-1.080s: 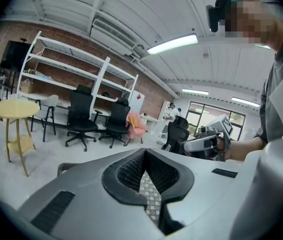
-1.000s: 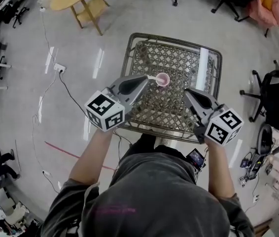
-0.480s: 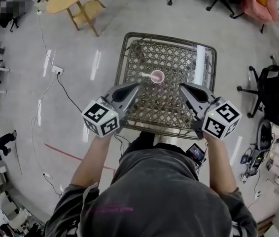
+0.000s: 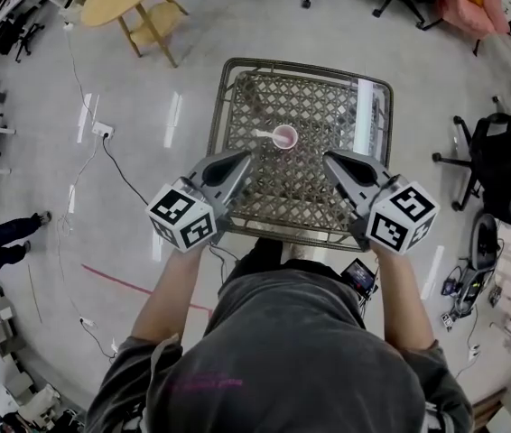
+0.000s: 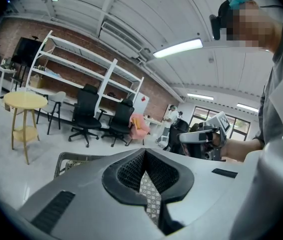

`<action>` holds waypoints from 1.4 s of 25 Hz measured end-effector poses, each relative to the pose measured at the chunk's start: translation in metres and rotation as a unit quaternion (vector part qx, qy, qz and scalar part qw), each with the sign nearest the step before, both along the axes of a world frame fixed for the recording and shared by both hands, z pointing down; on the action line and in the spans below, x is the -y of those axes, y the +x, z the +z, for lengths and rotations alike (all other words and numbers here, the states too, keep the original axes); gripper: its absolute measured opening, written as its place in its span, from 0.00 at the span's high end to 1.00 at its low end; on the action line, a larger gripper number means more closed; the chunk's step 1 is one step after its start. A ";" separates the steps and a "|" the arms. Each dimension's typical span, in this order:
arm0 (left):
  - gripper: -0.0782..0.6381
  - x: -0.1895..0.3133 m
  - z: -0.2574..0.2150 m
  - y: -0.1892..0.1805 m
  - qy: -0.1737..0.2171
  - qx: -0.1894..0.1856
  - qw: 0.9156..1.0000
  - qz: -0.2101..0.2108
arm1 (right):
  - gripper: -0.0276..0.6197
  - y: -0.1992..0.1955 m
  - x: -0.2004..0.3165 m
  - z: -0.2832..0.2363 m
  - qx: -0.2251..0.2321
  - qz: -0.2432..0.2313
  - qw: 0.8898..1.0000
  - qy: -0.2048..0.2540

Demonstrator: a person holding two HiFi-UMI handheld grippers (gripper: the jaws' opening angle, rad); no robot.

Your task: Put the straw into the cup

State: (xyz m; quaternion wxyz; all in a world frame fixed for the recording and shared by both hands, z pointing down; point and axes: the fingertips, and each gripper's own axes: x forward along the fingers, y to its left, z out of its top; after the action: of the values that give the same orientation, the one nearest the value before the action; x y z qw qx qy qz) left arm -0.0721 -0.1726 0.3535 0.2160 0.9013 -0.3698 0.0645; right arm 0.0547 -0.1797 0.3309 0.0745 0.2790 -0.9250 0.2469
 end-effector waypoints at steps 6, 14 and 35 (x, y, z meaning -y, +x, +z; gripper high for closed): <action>0.88 -0.004 -0.001 -0.001 0.004 0.002 1.000 0.003 | 0.94 -0.005 -0.004 0.001 -0.002 0.000 1.000 0.001; 0.88 -0.009 -0.002 -0.009 0.004 0.004 1.000 0.001 | 0.94 -0.014 -0.009 0.003 -0.004 -0.004 1.000 0.000; 0.88 -0.010 -0.001 -0.006 0.006 0.005 1.000 0.007 | 0.94 -0.009 -0.012 0.005 -0.012 0.000 1.000 0.000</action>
State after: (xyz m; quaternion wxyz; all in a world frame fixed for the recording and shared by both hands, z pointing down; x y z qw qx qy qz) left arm -0.0782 -0.1626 0.3525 0.2088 0.9047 -0.3651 0.0683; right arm 0.0455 -0.1675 0.3355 0.0862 0.2815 -0.9240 0.2439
